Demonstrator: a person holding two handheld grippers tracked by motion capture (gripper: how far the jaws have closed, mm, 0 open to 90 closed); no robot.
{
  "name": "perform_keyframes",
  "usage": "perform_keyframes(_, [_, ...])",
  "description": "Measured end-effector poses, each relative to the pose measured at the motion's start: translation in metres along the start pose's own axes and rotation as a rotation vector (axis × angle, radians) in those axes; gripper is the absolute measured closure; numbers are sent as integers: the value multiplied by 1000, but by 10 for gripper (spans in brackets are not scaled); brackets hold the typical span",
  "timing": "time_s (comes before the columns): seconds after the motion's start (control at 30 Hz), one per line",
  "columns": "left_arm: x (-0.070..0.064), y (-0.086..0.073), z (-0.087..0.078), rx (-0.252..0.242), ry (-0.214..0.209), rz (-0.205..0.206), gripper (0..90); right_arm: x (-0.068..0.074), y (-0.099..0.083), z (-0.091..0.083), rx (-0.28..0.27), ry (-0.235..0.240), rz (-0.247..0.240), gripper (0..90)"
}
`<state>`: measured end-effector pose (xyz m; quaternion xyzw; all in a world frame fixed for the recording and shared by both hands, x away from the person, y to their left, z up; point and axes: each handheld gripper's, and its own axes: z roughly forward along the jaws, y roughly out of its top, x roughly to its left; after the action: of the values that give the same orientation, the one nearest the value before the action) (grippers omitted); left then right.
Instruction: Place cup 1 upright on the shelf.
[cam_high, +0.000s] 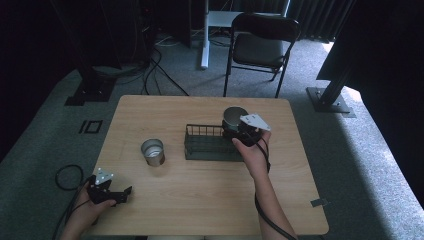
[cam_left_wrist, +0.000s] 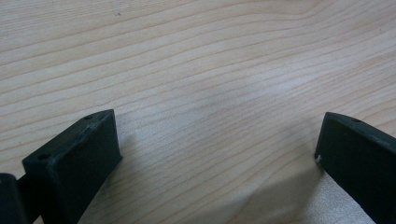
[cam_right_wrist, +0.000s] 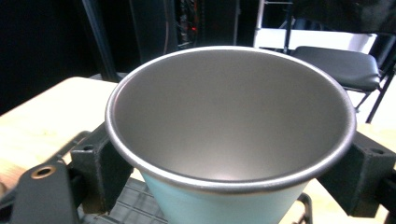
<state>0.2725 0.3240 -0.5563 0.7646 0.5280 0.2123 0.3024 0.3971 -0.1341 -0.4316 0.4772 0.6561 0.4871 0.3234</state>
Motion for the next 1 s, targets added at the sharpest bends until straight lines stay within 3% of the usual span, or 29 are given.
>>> perform_keyframes(0.33, [0,0,0,0,0,1,5,-9,-21,9,28,-41,12,136])
perform_keyframes(1.0, [0,0,0,0,0,0,5,-11,-39,15,47,-36,31,136])
